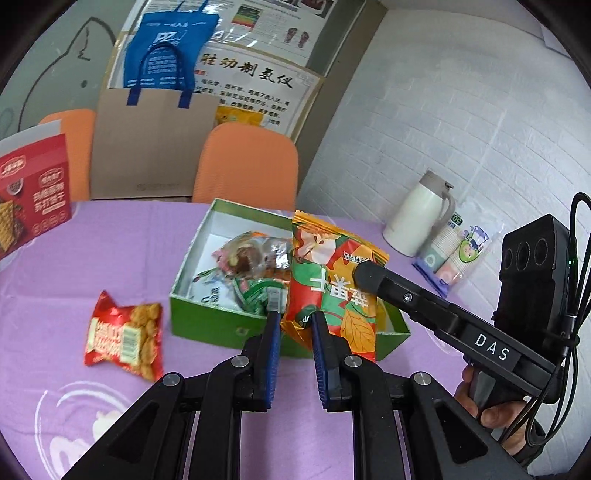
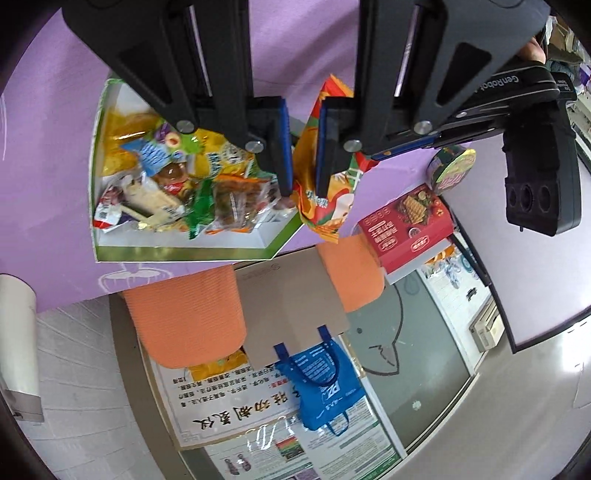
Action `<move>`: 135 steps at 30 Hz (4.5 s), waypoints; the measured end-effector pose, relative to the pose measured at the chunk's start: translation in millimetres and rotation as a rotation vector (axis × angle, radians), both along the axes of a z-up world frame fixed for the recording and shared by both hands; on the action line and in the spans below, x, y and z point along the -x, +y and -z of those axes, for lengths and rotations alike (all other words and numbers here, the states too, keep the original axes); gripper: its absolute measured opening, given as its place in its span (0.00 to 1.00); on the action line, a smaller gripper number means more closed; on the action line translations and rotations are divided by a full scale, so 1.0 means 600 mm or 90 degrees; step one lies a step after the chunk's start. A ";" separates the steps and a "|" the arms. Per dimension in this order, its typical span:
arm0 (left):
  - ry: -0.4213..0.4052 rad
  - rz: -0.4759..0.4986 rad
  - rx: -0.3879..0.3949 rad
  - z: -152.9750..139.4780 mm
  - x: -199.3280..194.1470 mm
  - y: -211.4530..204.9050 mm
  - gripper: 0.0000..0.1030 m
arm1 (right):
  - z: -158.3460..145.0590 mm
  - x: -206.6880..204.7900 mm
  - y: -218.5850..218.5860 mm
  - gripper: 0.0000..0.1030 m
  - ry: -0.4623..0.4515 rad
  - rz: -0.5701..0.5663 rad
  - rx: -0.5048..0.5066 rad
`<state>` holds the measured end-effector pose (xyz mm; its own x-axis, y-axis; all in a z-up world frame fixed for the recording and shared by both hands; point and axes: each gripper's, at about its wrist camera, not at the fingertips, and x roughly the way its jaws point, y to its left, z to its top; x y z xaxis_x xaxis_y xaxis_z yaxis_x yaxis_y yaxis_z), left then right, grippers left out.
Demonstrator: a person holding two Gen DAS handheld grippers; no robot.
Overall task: Organize snacks
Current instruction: 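Carry the chip bag into the green box and open the left tool, then withdraw the left tool and move it to the red peanut snack bag, then grasp the red peanut snack bag with the left tool, then carry the red peanut bag into the green box and open the left tool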
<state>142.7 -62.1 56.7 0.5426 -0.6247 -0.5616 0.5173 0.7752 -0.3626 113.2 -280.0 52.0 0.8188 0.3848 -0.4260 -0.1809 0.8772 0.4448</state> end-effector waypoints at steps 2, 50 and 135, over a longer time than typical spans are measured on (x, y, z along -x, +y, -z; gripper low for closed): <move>0.004 0.019 -0.002 -0.004 -0.017 -0.029 0.16 | 0.004 -0.005 -0.022 0.13 0.002 0.020 -0.003; -0.030 -0.125 -0.082 0.005 -0.014 -0.025 0.93 | 0.015 0.025 -0.042 0.99 0.034 0.096 0.054; -0.043 0.061 -0.050 -0.066 -0.127 -0.071 0.41 | 0.007 -0.059 0.035 0.32 0.036 -0.031 0.040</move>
<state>219.0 -105.0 96.2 0.5212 -0.6305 -0.5752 0.6112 0.7461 -0.2641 148.5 -258.8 47.6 0.7736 0.3940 -0.4964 -0.1995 0.8948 0.3994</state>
